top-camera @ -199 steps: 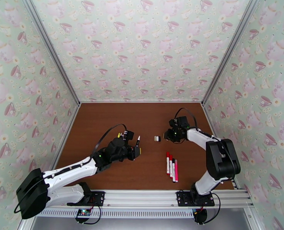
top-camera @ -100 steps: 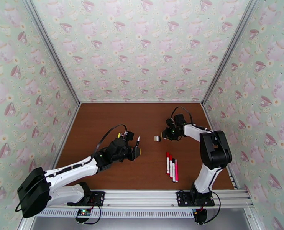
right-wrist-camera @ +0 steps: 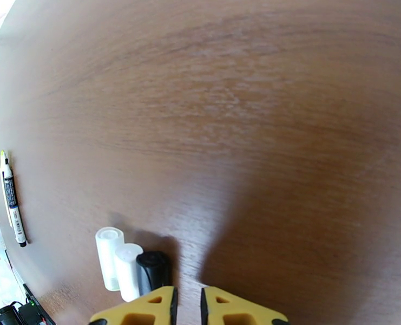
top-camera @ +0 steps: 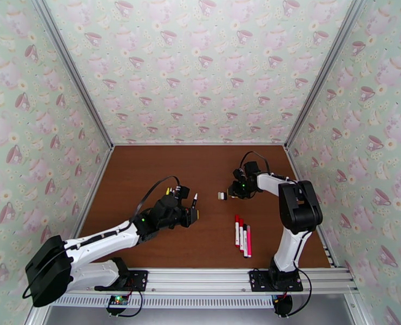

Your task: Open the pen caps

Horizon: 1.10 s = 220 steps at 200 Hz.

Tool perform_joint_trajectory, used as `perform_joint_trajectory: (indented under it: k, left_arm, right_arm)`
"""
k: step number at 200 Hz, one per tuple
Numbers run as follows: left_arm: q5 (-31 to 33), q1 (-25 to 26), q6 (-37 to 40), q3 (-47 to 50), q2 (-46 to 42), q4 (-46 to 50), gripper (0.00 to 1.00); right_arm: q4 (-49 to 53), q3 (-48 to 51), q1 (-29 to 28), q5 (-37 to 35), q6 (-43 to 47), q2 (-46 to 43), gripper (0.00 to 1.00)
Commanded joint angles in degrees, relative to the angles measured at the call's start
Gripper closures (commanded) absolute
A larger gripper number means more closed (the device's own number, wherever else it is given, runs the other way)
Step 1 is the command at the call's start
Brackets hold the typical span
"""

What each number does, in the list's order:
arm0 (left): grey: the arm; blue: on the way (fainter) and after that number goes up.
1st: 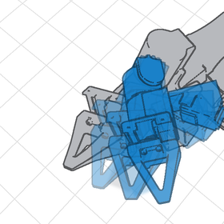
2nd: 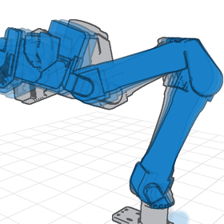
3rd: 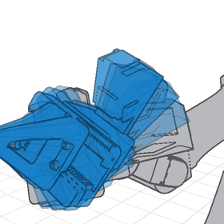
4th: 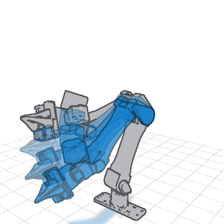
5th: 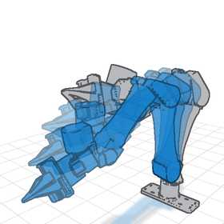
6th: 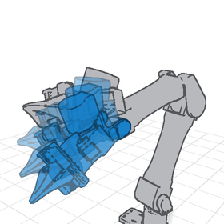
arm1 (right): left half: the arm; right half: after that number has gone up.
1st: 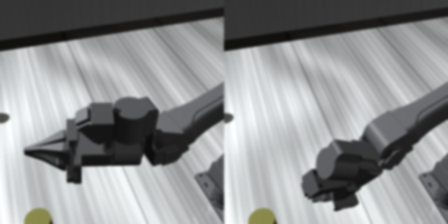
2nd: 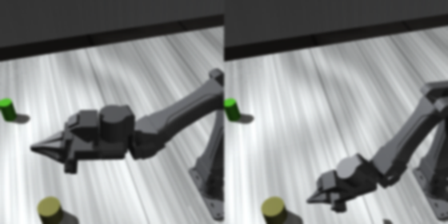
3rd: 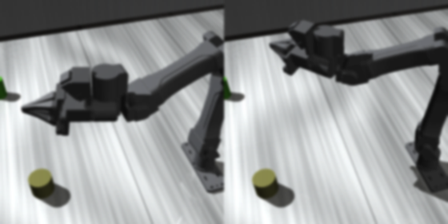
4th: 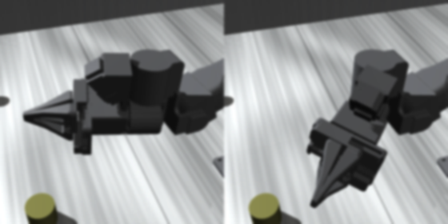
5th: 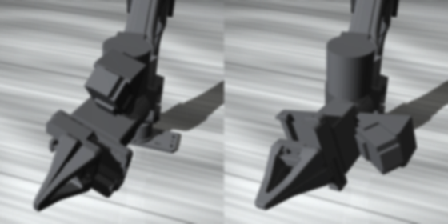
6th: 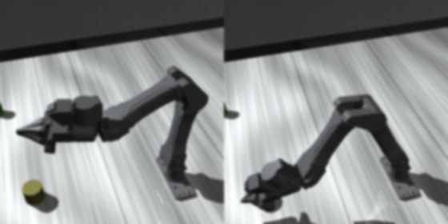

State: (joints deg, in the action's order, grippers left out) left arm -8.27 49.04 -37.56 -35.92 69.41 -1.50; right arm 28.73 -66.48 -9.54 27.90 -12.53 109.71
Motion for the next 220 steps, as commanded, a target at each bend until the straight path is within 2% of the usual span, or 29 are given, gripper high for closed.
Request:
perform_joint_trajectory:
  k: [1, 99, 152, 220]
  left_arm:
    - [0.3, -0.4, -0.7, 0.2, 0.2, 0.0, 0.9]
    - [0.0, -0.5, -0.6, -0.1, 0.8, -0.1, 0.9]
    - [0.1, -0.4, -0.4, -0.4, 1.1, 0.2, 0.9]
    - [0.1, -0.3, -0.5, -0.2, 0.8, 0.3, 0.9]
  right_arm:
    - [1.4, -1.9, 0.3, 1.7, 1.4, 1.6, 0.77]
    - [1.4, -2.0, 0.3, 1.5, 0.8, 1.3, 0.67]
    - [1.0, -1.0, -0.2, 1.3, 0.4, 0.3, 0.76]
    - [1.6, -0.9, -1.1, 2.3, 1.0, 0.3, 0.79]
